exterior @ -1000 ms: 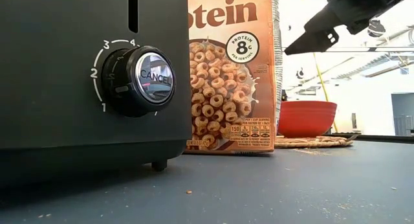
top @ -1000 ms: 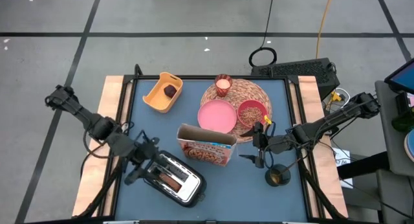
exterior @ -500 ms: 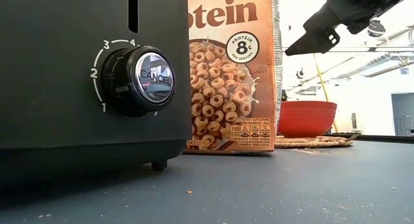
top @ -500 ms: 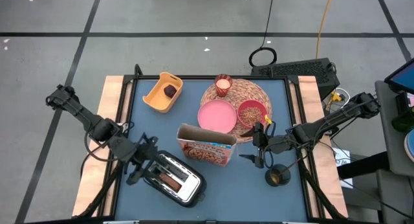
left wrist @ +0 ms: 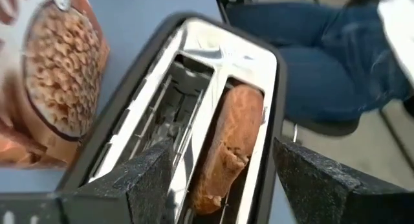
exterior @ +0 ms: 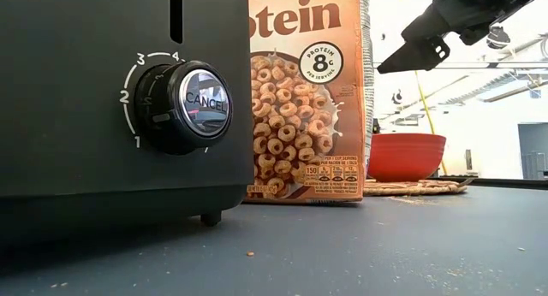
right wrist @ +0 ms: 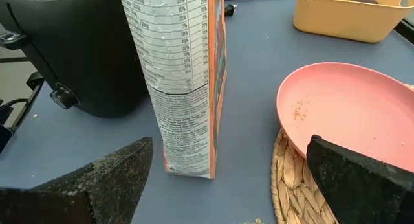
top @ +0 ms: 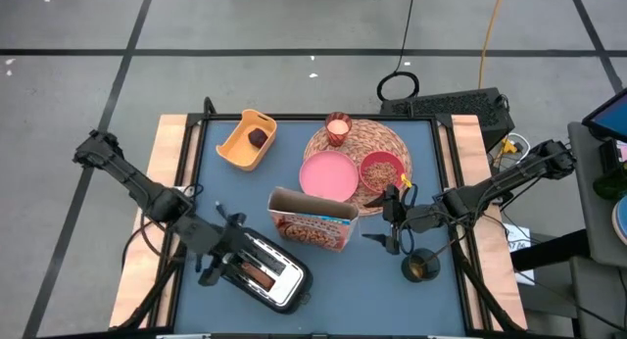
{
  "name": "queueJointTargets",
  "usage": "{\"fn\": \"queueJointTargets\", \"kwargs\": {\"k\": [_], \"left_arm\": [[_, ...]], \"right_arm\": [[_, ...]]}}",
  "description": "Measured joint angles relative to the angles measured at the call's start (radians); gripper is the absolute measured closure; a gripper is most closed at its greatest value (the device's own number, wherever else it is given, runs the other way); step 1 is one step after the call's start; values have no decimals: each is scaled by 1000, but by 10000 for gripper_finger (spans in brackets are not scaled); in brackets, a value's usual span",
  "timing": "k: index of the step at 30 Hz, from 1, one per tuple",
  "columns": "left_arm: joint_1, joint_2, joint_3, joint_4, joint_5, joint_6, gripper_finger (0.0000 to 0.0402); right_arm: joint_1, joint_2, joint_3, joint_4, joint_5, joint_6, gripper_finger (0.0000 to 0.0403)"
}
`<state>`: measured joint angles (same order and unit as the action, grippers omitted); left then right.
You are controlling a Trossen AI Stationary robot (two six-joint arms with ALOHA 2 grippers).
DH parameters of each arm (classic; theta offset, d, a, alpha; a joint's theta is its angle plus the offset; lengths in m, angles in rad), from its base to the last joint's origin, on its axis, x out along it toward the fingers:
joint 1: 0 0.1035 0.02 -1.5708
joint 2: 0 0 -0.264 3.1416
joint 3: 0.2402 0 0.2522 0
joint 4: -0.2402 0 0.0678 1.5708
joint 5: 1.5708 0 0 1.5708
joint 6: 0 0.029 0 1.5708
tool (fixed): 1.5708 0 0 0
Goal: Arrange a breakfast setting
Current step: Put the bagel on the pink plate
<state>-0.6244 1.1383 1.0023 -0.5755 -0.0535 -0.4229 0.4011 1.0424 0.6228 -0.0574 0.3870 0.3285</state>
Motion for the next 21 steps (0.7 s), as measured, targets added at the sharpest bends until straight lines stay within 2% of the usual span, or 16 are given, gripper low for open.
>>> {"fn": "queueJointTargets", "kwargs": {"k": [15,21], "left_arm": [[-40,103,2,12,-46,92,136],[-43,106,-1,-2,-70,102,176]], "right_arm": [[0,0,0,0,0,-3,7],[0,0,0,-1,0,-3,7]]}}
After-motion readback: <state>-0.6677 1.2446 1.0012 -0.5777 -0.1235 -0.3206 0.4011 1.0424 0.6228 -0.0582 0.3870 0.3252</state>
